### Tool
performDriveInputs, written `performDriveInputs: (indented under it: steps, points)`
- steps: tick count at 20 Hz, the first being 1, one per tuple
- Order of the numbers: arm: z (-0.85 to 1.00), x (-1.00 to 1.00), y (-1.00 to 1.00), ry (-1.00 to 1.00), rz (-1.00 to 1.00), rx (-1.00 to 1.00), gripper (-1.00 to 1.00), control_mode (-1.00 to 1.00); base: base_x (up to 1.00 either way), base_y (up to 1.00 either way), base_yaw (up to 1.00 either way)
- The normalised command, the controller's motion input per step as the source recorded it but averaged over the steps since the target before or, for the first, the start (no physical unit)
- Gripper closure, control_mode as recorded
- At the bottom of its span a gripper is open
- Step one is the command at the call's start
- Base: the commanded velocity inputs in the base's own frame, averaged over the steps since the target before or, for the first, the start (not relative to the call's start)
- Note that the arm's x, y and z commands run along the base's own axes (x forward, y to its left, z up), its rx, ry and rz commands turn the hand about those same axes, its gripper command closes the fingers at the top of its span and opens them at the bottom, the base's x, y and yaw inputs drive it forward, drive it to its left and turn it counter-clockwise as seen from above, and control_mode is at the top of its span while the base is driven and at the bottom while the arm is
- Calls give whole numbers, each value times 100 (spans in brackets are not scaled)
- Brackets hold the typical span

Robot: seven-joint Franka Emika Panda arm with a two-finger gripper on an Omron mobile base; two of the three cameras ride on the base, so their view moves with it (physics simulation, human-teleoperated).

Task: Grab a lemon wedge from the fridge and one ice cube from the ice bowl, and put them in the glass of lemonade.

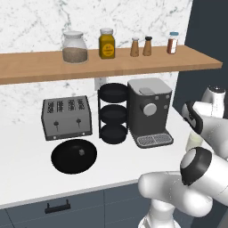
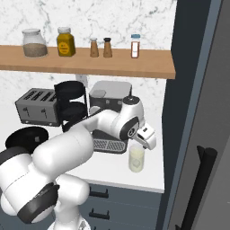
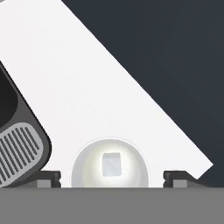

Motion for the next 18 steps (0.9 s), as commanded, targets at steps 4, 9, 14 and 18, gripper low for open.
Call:
performDriveInputs:
  steps: [4,9,14,18]
  points:
    - [0,0,0,0,0,0,-100,-100,0,0,0]
    - [0,-12,0,0,0,0,-100,-100,0,0,0]
    - [0,-11,0,-1,0,0,-100,-100,0,0,0]
    - [0,-11,0,-3,0,0,-100,-100,0,0,0]
